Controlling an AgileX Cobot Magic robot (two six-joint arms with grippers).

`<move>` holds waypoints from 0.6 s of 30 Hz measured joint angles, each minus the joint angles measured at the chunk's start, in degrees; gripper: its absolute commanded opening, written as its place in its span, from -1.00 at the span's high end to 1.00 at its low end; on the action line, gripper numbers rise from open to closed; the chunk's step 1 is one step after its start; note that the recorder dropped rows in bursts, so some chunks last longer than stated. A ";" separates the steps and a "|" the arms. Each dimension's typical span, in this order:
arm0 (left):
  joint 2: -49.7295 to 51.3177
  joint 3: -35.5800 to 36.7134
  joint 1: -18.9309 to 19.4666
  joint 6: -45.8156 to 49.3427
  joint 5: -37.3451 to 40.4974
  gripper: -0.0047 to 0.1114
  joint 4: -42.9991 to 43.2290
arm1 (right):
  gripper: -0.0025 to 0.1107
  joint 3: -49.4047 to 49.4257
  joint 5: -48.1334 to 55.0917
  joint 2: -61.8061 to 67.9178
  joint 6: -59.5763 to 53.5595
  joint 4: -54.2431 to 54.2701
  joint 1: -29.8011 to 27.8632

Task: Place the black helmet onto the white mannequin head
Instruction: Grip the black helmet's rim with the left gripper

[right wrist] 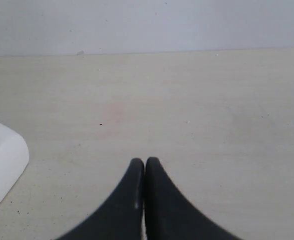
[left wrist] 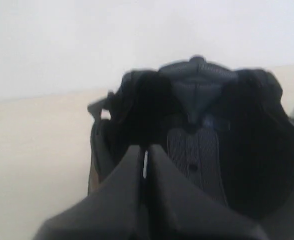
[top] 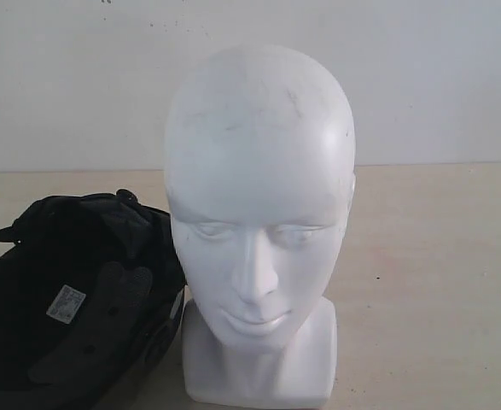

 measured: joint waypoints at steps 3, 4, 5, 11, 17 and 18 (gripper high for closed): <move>0.00 0.00 0.00 0.10 -7.60 0.84 0.43 | 0.96 0.00 0.00 0.00 0.00 0.00 0.00; 0.00 0.00 0.00 0.10 -10.96 0.84 0.57 | 0.96 0.00 0.00 0.00 0.00 0.00 0.00; 0.00 0.00 0.00 0.10 -13.20 0.84 0.56 | 0.96 0.00 0.00 0.00 0.00 0.00 0.00; 0.00 -2.30 0.00 0.14 -16.59 0.84 0.56 | 0.96 0.00 0.00 0.00 0.00 0.00 0.00; 5.85 -11.87 0.00 -1.15 -10.22 0.84 0.46 | 0.96 0.00 0.00 0.00 0.00 0.00 0.00; 7.45 -13.45 0.00 -1.13 -8.29 0.84 0.46 | 0.96 0.00 0.00 0.00 0.00 0.00 0.00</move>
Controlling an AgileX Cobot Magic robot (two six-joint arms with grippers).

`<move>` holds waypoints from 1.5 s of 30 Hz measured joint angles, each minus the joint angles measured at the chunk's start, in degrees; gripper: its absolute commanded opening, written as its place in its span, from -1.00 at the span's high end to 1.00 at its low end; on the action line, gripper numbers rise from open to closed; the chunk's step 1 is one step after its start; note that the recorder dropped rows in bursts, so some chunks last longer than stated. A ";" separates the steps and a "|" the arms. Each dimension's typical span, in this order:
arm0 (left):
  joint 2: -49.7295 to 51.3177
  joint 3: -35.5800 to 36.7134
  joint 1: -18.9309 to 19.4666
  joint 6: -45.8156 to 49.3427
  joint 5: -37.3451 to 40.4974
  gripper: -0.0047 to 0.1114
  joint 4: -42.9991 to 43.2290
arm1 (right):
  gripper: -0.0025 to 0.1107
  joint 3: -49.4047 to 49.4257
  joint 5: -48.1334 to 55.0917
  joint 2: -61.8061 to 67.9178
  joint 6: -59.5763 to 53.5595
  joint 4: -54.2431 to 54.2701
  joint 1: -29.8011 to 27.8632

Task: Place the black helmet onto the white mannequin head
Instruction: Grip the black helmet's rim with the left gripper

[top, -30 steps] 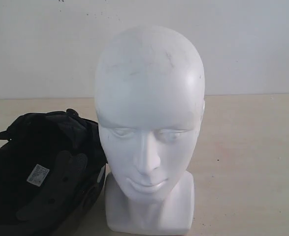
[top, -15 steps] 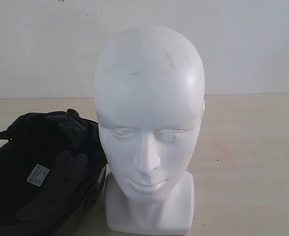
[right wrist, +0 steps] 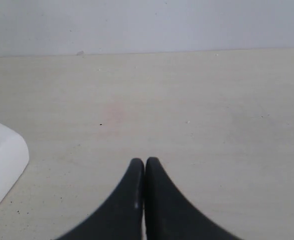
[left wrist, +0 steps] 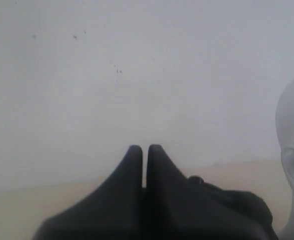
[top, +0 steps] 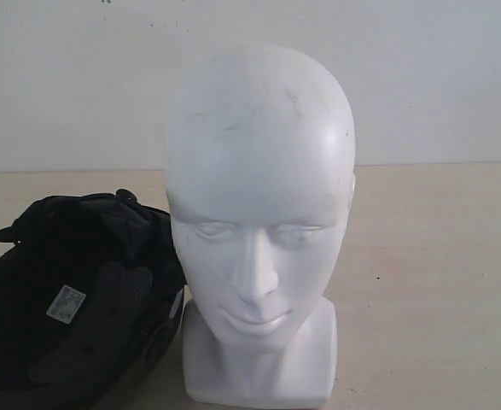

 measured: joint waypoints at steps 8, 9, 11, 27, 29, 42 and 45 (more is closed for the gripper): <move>12.24 -7.57 0.00 -0.23 8.05 0.84 0.00 | 0.96 0.00 0.00 0.00 0.00 0.00 0.00; 12.75 -7.57 0.00 -0.23 7.76 0.84 0.00 | 0.96 0.00 0.00 0.00 0.00 0.00 0.00; 13.36 -7.57 0.00 -0.23 6.84 0.84 0.00 | 0.96 0.00 0.00 0.00 0.00 0.00 0.00; 25.47 -28.57 0.00 2.92 31.28 0.84 -1.92 | 0.96 0.00 0.00 0.00 0.00 0.00 0.00; 31.68 -38.14 0.00 7.12 44.06 0.84 -7.28 | 0.96 0.00 0.00 0.00 0.00 0.00 0.00; 56.40 -55.77 -13.88 9.12 64.90 0.84 -9.80 | 0.96 0.00 0.00 0.00 0.00 0.00 0.00; 58.19 -52.76 -21.13 4.53 63.49 0.84 -7.67 | 0.96 0.00 0.00 0.00 0.00 0.00 0.00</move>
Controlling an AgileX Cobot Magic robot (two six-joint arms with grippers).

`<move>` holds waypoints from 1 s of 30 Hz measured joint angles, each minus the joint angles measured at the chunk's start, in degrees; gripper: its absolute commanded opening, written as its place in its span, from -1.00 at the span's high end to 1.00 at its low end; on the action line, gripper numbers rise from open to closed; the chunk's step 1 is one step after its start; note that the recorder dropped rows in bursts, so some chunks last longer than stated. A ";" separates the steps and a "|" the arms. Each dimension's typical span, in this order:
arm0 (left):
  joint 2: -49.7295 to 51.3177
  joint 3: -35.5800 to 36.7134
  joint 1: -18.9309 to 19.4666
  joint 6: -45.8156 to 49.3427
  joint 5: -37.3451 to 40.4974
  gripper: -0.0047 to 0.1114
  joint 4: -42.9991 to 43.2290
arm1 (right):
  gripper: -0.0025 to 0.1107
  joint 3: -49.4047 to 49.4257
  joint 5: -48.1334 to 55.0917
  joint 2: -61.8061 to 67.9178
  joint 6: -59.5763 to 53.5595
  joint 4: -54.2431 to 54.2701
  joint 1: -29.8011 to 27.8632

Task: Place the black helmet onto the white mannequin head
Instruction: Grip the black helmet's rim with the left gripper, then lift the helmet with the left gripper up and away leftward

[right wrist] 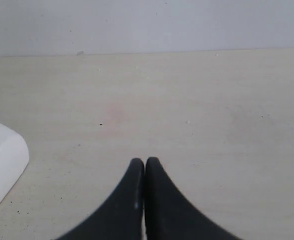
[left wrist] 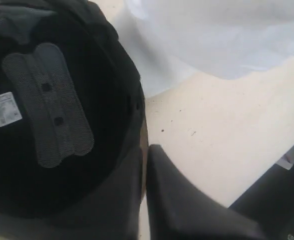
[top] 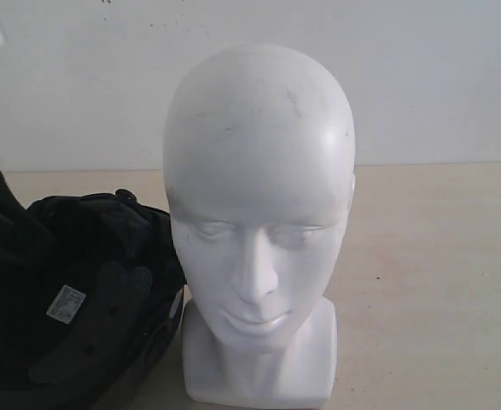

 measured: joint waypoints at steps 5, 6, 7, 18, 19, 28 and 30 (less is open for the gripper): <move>7.29 2.76 -4.32 -1.65 -3.92 0.84 2.18 | 0.96 0.00 0.00 0.00 0.00 0.00 0.00; 9.51 2.76 -4.54 -1.91 -4.71 0.84 4.35 | 0.96 0.00 0.00 0.00 0.00 0.00 0.00; 10.70 2.76 -4.54 -2.39 -4.92 0.84 5.69 | 0.96 0.00 0.00 0.00 0.00 0.00 0.00; 13.83 2.86 -4.54 -13.24 -11.29 0.84 8.90 | 0.96 0.00 0.00 0.00 0.00 0.00 0.00; 12.79 2.86 -4.54 -14.81 -11.98 0.84 9.05 | 0.96 0.00 0.00 0.00 0.00 0.00 0.00; 2.56 13.41 -4.56 -27.48 -16.02 0.84 10.60 | 0.96 0.00 0.00 0.00 0.00 0.00 0.00; 0.29 16.94 -4.56 -28.33 -17.34 0.84 9.53 | 0.96 0.00 0.00 0.00 0.00 0.00 0.00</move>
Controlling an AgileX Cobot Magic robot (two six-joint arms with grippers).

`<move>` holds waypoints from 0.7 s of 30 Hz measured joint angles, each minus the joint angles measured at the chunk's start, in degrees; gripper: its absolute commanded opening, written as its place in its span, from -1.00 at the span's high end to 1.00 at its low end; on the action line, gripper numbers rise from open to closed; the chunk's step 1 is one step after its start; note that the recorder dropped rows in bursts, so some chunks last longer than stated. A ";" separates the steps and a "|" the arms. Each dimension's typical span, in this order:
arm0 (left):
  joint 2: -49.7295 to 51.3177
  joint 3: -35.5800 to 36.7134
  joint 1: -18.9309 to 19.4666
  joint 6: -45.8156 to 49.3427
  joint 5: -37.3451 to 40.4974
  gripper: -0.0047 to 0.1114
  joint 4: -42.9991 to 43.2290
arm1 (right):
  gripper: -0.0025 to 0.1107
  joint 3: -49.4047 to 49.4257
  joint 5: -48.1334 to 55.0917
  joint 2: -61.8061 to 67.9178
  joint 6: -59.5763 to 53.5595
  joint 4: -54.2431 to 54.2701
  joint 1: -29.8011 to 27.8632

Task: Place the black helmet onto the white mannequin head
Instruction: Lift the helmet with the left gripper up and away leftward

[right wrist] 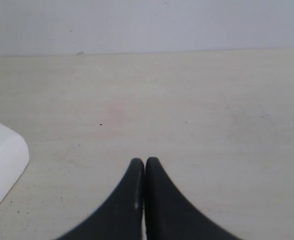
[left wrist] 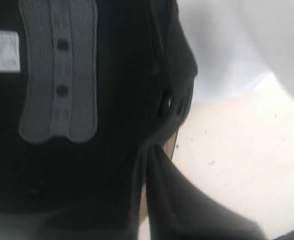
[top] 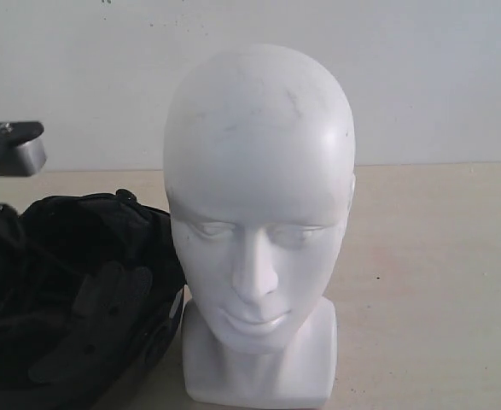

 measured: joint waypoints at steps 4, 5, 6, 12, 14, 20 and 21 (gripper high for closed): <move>-3.43 5.01 0.00 -0.52 -3.84 0.84 -1.68 | 0.96 0.00 0.00 0.00 0.00 0.00 0.00; -3.75 5.44 0.00 -0.52 -4.09 0.84 -1.68 | 0.96 0.00 0.00 0.00 0.00 0.00 0.00; -3.89 5.59 0.00 -0.10 -4.35 0.84 -1.68 | 0.96 0.00 0.00 0.00 0.00 0.00 0.00; -2.19 5.82 0.00 2.77 -5.36 0.84 -1.68 | 0.96 0.00 0.00 0.00 0.00 -0.09 0.00; -1.38 5.82 0.00 3.45 -6.14 0.81 -1.77 | 0.96 0.00 0.00 0.00 0.00 -0.11 0.00; -0.03 5.82 0.00 4.98 -8.23 0.16 -1.98 | 0.96 0.00 0.00 0.00 0.00 -0.11 0.00; 0.38 5.82 0.00 5.10 -8.74 -0.01 -1.98 | 0.96 0.00 0.00 0.00 0.00 -0.11 0.00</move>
